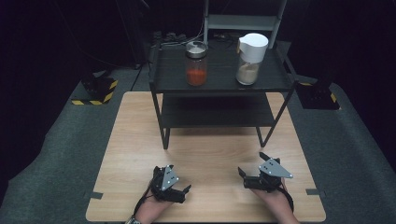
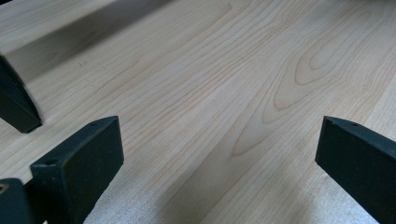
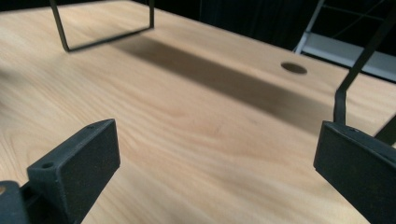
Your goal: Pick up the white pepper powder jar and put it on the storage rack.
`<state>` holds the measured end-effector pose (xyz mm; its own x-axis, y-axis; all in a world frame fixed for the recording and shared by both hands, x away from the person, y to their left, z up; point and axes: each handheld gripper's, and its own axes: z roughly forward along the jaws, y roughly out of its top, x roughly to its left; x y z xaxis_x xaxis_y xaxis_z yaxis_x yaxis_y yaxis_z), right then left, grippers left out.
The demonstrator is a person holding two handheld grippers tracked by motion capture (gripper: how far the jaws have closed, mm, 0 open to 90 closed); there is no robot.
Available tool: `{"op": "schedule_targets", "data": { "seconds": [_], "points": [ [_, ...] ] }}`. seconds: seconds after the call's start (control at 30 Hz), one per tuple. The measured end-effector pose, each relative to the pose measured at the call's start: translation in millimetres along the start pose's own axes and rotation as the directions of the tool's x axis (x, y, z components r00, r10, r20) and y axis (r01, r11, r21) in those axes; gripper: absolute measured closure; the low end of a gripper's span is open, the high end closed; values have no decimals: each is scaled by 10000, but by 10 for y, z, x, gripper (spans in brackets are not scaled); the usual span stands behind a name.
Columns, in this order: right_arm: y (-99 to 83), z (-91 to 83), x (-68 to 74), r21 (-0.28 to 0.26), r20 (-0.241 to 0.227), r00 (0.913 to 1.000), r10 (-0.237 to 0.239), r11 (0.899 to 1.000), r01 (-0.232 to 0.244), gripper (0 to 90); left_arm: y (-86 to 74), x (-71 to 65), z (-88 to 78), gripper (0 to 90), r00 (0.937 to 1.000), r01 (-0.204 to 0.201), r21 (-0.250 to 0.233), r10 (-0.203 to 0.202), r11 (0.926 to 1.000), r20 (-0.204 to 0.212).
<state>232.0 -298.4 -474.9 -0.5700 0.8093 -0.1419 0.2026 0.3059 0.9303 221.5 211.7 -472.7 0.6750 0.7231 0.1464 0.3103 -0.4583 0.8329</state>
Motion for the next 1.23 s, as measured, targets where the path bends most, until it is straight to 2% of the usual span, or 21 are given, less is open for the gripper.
{"op": "schedule_targets", "data": {
  "seconds": [0.23, 0.3, 0.43, 0.53, 0.73, 1.07, 1.23],
  "points": [
    [-126, 43, 52, 555, 137, 9993, -359, 9978, 351, 0, 8, -1, 2, 13, 10000, -41, 42, 41, 10000, -4],
    [-115, 47, 70, 818, 153, 9988, -475, 9956, 461, 0, 12, 2, 4, 13, 10000, -47, 63, 47, 10000, 5],
    [-136, 17, 128, 799, 334, 9952, -920, 9928, 891, 0, 0, -4, 0, 13, 10000, -69, -5, 69, 10000, 6],
    [-135, -6, 136, 889, 347, 9940, -1035, 9910, 1001, 0, -2, -4, -4, 13, 9999, -135, -10, 135, 9999, 16],
    [-128, -27, 94, 1017, 175, 9936, -1120, 9888, 1097, 0, 7, -20, 0, 12, 9997, -234, 34, 234, 9997, -8],
    [-140, -60, 72, 1052, 161, 9933, -1143, 9881, 1120, 0, 42, -43, 20, 12, 9990, -456, 223, 457, 9987, -15],
    [-146, -70, 74, 1032, 128, 9928, -1194, 9877, 1174, 0, 42, -26, 17, 7, 9997, -212, 231, 213, 9995, -71]
  ]
}}
